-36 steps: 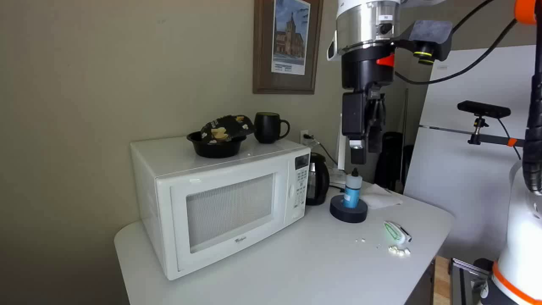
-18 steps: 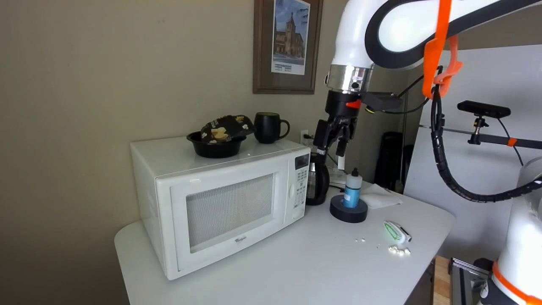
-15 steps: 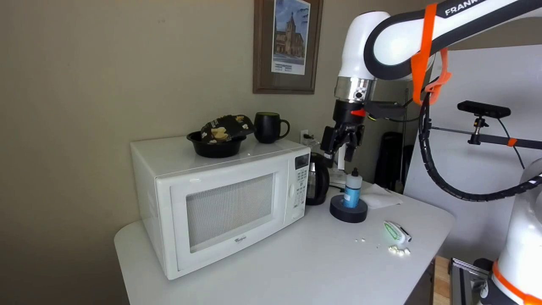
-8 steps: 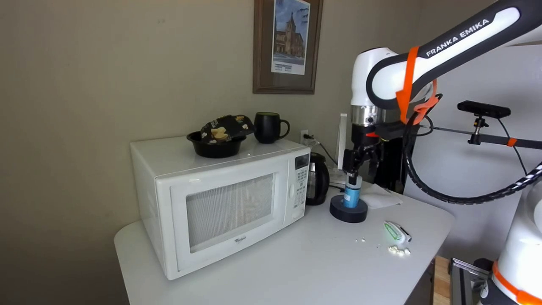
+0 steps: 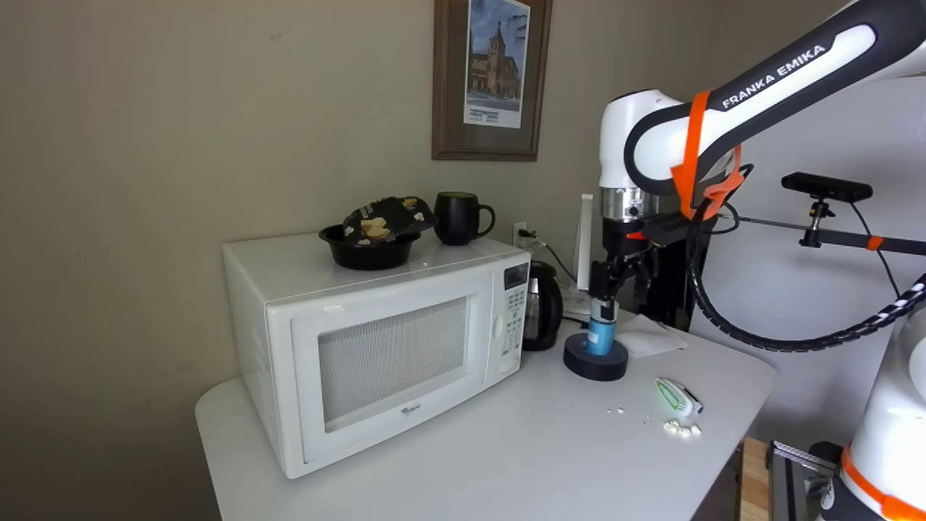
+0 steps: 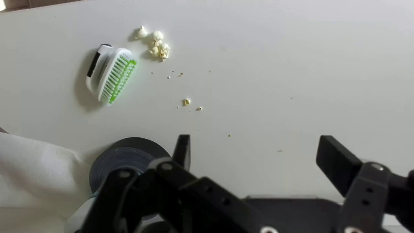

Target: Press the microwave door ejecting button

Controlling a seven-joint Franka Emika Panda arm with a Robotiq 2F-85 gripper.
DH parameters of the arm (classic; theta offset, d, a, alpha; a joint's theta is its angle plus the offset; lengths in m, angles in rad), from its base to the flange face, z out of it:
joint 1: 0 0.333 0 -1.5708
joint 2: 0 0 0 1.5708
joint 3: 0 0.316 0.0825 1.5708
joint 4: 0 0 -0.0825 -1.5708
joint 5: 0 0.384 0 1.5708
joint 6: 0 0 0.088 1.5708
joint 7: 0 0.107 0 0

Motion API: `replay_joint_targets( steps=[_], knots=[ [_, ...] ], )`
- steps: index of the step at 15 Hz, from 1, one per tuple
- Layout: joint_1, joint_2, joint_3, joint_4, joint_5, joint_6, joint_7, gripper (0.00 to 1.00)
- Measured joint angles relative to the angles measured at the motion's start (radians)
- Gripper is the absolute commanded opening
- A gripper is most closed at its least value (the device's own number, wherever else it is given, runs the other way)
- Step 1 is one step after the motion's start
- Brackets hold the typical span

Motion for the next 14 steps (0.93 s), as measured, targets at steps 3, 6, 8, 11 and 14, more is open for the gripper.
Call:
replay_joint_targets(
  steps=[3,6,8,11,14],
  knots=[
    [0.003,0.004,-0.01,-0.008,0.0,0.04,-0.035,1.0],
    [0.003,0.039,-0.064,-0.055,0.0,0.197,-0.135,1.0],
    [0.002,0.092,-0.119,-0.081,0.006,0.301,-0.2,1.0],
    [0.002,0.202,-0.181,-0.084,0.038,0.445,-0.259,1.0],
    [0.011,0.301,-0.194,-0.084,0.107,0.576,-0.3,1.0]
  ],
)
